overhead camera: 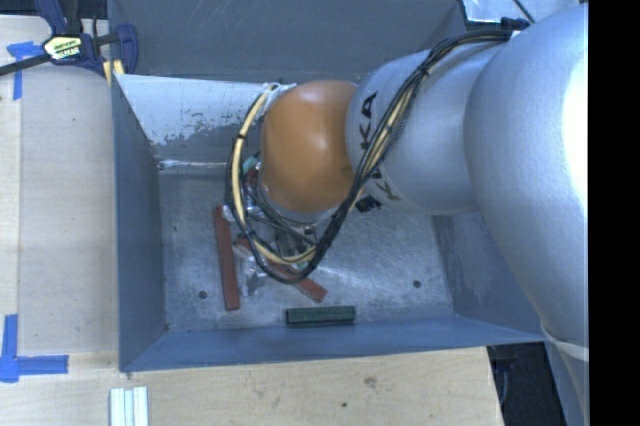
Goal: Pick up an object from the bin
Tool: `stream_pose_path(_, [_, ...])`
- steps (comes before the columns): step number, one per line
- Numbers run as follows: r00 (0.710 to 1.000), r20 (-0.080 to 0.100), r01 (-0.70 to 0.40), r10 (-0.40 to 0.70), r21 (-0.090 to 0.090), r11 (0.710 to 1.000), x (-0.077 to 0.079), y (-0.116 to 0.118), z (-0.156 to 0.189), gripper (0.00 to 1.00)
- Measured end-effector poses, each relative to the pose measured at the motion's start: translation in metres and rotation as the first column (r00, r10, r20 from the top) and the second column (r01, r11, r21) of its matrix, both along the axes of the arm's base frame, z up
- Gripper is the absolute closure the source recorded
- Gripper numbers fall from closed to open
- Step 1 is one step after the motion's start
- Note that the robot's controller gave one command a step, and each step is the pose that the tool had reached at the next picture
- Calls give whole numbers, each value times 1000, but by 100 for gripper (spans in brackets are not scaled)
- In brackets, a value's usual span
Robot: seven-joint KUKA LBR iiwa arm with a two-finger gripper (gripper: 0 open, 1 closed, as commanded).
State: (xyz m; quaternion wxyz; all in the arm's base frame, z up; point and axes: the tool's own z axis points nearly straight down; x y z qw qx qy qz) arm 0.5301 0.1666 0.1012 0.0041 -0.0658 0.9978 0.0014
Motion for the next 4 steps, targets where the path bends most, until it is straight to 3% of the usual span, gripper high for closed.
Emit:
stream_pose_path(1, [999, -7, 42, -42, -9, 999, 5, -11, 0, 0])
stream_pose_path(2, [992, 1, -125, 125, 1, 992, -6, 15, -9, 0])
stream_pose_path(3, [895, 8, -447, 447, 1, 895, -10, 9, -17, 0])
stream_pose_path(4, [866, 21, -500, 500, -6, 866, 10, -55, -22, 100])
